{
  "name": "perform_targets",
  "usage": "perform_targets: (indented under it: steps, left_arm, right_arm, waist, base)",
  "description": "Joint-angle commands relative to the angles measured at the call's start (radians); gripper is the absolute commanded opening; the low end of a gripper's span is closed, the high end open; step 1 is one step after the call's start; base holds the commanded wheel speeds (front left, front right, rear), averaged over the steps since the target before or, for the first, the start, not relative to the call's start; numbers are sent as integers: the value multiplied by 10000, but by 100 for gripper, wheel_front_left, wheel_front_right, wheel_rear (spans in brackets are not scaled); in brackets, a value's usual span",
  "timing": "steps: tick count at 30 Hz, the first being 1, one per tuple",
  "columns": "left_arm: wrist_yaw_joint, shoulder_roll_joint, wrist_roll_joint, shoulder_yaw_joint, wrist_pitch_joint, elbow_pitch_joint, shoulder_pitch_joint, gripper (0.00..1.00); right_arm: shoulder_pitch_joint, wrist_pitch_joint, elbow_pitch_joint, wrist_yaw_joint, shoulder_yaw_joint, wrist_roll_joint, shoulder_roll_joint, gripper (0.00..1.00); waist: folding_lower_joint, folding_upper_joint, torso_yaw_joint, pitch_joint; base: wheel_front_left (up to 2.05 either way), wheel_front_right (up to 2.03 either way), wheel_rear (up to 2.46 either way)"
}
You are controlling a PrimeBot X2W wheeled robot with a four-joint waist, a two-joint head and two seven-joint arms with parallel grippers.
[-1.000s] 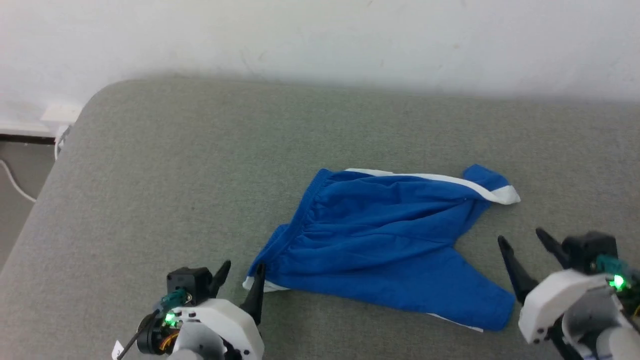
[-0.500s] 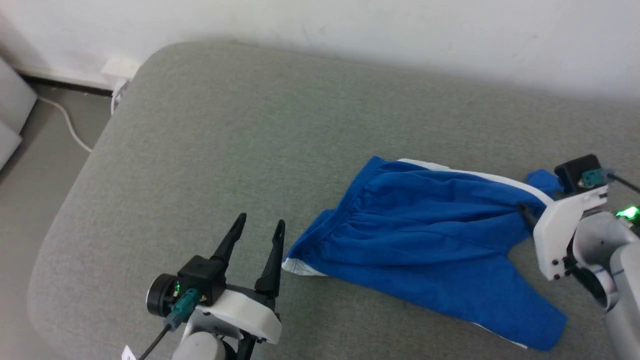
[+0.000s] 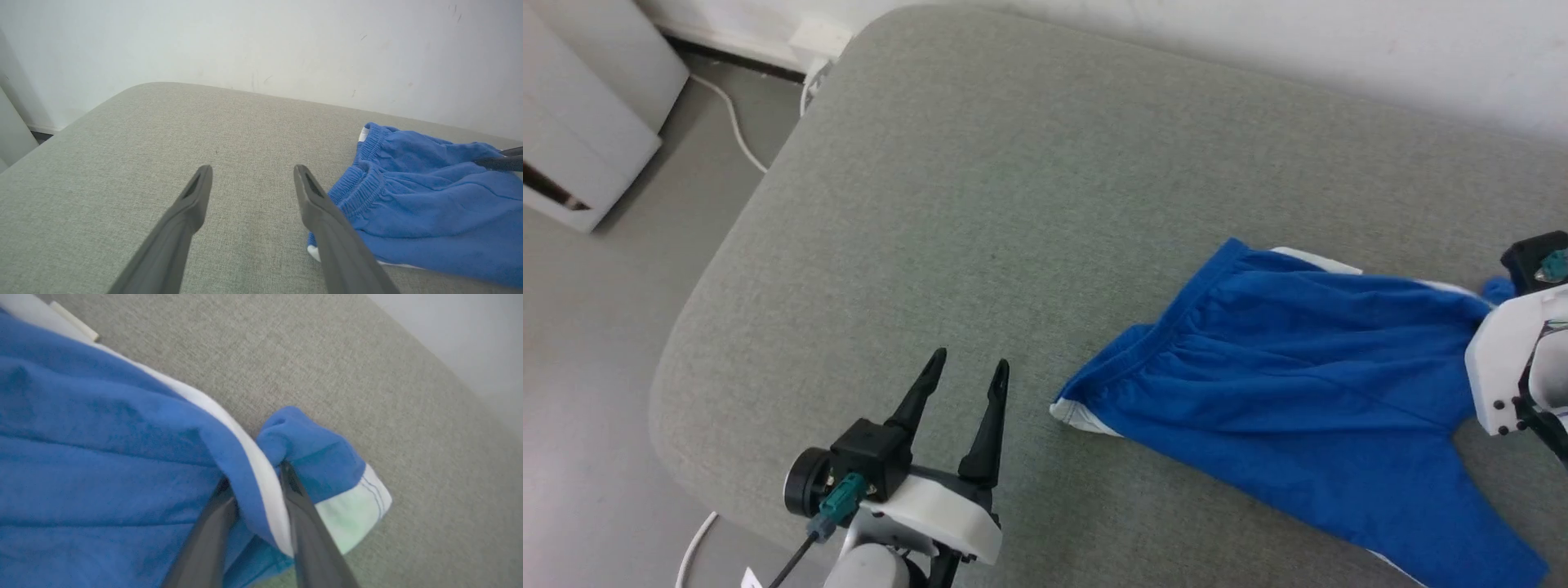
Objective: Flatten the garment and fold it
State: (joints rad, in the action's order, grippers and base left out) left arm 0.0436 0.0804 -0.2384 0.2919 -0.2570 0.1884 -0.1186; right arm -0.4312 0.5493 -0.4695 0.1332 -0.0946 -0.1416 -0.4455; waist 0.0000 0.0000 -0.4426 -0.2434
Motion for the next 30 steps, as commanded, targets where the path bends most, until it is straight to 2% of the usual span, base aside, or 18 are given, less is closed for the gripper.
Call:
perform_targets:
  steps: [1,6,12,15,19,24,25,26,30]
  left_arm:
    - [64,-70,84,-59,-46,48,136,100]
    - [203,-161,207,-152,-46,168,197,100]
    - [367,-244,262,-31,-47,123,51,100]
    - [429,-270,256,81,-47,107,-38,100]
    - [460,-290,213,219,-47,98,-158,100]
    - [365,-298,27,412,-47,66,-249,100]
    - [328,-299,-8,436,-47,61,-259,100]
    - [301,-299,-48,463,-47,61,-277,100]
    - [257,-300,-97,536,-47,137,-403,100]
  right_arm:
    - [78,-62,-298,-25,90,219,-52,0]
    - [-312,-996,-80,-25,596,821,-112,0]
    - [-1510,-1953,-146,-25,1,1490,-817,0]
    - [-2414,-2461,-507,-25,-500,1752,-1100,0]
    - [-3524,-3128,-1212,-25,-945,2010,-1174,0]
    - [-4378,-3504,-2565,-25,-1197,1880,-801,0]
    - [-4459,-3515,-2834,-25,-1272,1816,-708,24]
    - [-4522,-3522,-3091,-25,-1319,1781,-637,100]
    - [-4628,-3810,-3889,-25,-1442,1643,-381,100]
  waist:
    - [0,0,-202,-136]
    - [0,0,-279,-7]
    - [0,0,-405,-253]
    - [0,0,-467,-472]
    - [0,0,-579,-754]
    - [0,0,-598,-878]
    - [0,0,-576,-890]
    - [0,0,-550,-894]
    - [0,0,-384,-757]
  base:
    - [0,0,0]
    - [0,0,0]
    - [0,0,0]
    - [0,0,0]
    - [0,0,0]
    - [0,0,0]
    - [0,0,0]
    - [0,0,0]
    - [0,0,0]
